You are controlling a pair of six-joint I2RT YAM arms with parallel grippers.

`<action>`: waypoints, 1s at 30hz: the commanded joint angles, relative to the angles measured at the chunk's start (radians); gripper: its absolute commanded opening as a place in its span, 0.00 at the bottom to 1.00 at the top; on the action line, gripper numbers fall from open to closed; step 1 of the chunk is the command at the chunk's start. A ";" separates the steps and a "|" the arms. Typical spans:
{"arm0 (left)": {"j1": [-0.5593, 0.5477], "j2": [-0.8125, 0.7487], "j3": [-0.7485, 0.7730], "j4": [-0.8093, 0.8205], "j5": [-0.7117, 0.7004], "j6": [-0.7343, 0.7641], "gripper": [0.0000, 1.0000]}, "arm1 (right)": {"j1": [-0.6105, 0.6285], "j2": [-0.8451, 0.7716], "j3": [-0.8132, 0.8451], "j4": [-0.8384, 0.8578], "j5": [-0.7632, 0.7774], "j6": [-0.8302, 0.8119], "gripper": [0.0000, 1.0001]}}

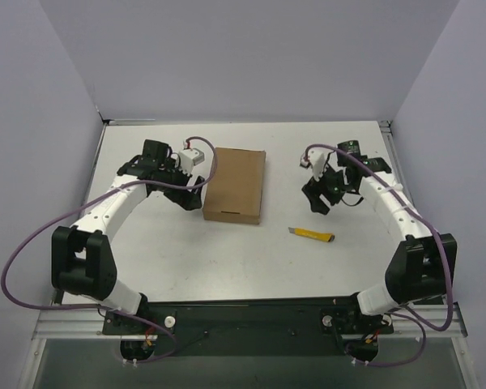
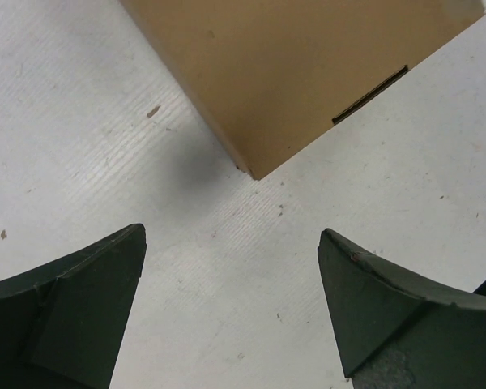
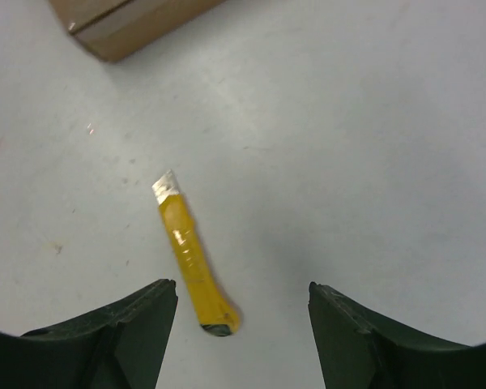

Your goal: Unpack the express box

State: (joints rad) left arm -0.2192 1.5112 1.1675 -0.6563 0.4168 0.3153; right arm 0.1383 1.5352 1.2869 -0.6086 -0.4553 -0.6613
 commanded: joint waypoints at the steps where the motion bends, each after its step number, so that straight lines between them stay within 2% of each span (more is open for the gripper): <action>1: -0.026 0.050 0.101 -0.005 0.088 -0.007 0.97 | 0.047 -0.035 -0.201 -0.028 -0.039 -0.245 0.68; 6: -0.029 0.083 0.147 -0.025 0.094 0.011 0.93 | 0.056 -0.029 -0.299 0.023 0.000 -0.260 0.70; 11: -0.031 0.110 0.170 -0.023 0.099 0.019 0.91 | 0.066 -0.044 -0.376 0.046 0.035 -0.399 0.66; 16: -0.035 0.116 0.178 -0.008 0.097 0.005 0.90 | 0.076 -0.009 -0.417 0.118 0.093 -0.429 0.62; 24: -0.052 0.115 0.175 0.006 0.076 0.005 0.88 | 0.130 0.040 -0.468 0.199 0.141 -0.488 0.47; 28: -0.086 0.110 0.163 0.024 -0.009 0.022 0.86 | 0.155 0.040 -0.492 0.217 0.148 -0.492 0.43; 30: -0.094 0.103 0.156 0.026 0.002 0.034 0.86 | 0.173 0.040 -0.491 0.211 0.161 -0.492 0.32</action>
State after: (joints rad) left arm -0.2901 1.6310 1.2949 -0.6682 0.4408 0.3206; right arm 0.2832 1.5631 0.8276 -0.3965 -0.3038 -1.1233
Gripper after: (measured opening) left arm 0.860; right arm 0.401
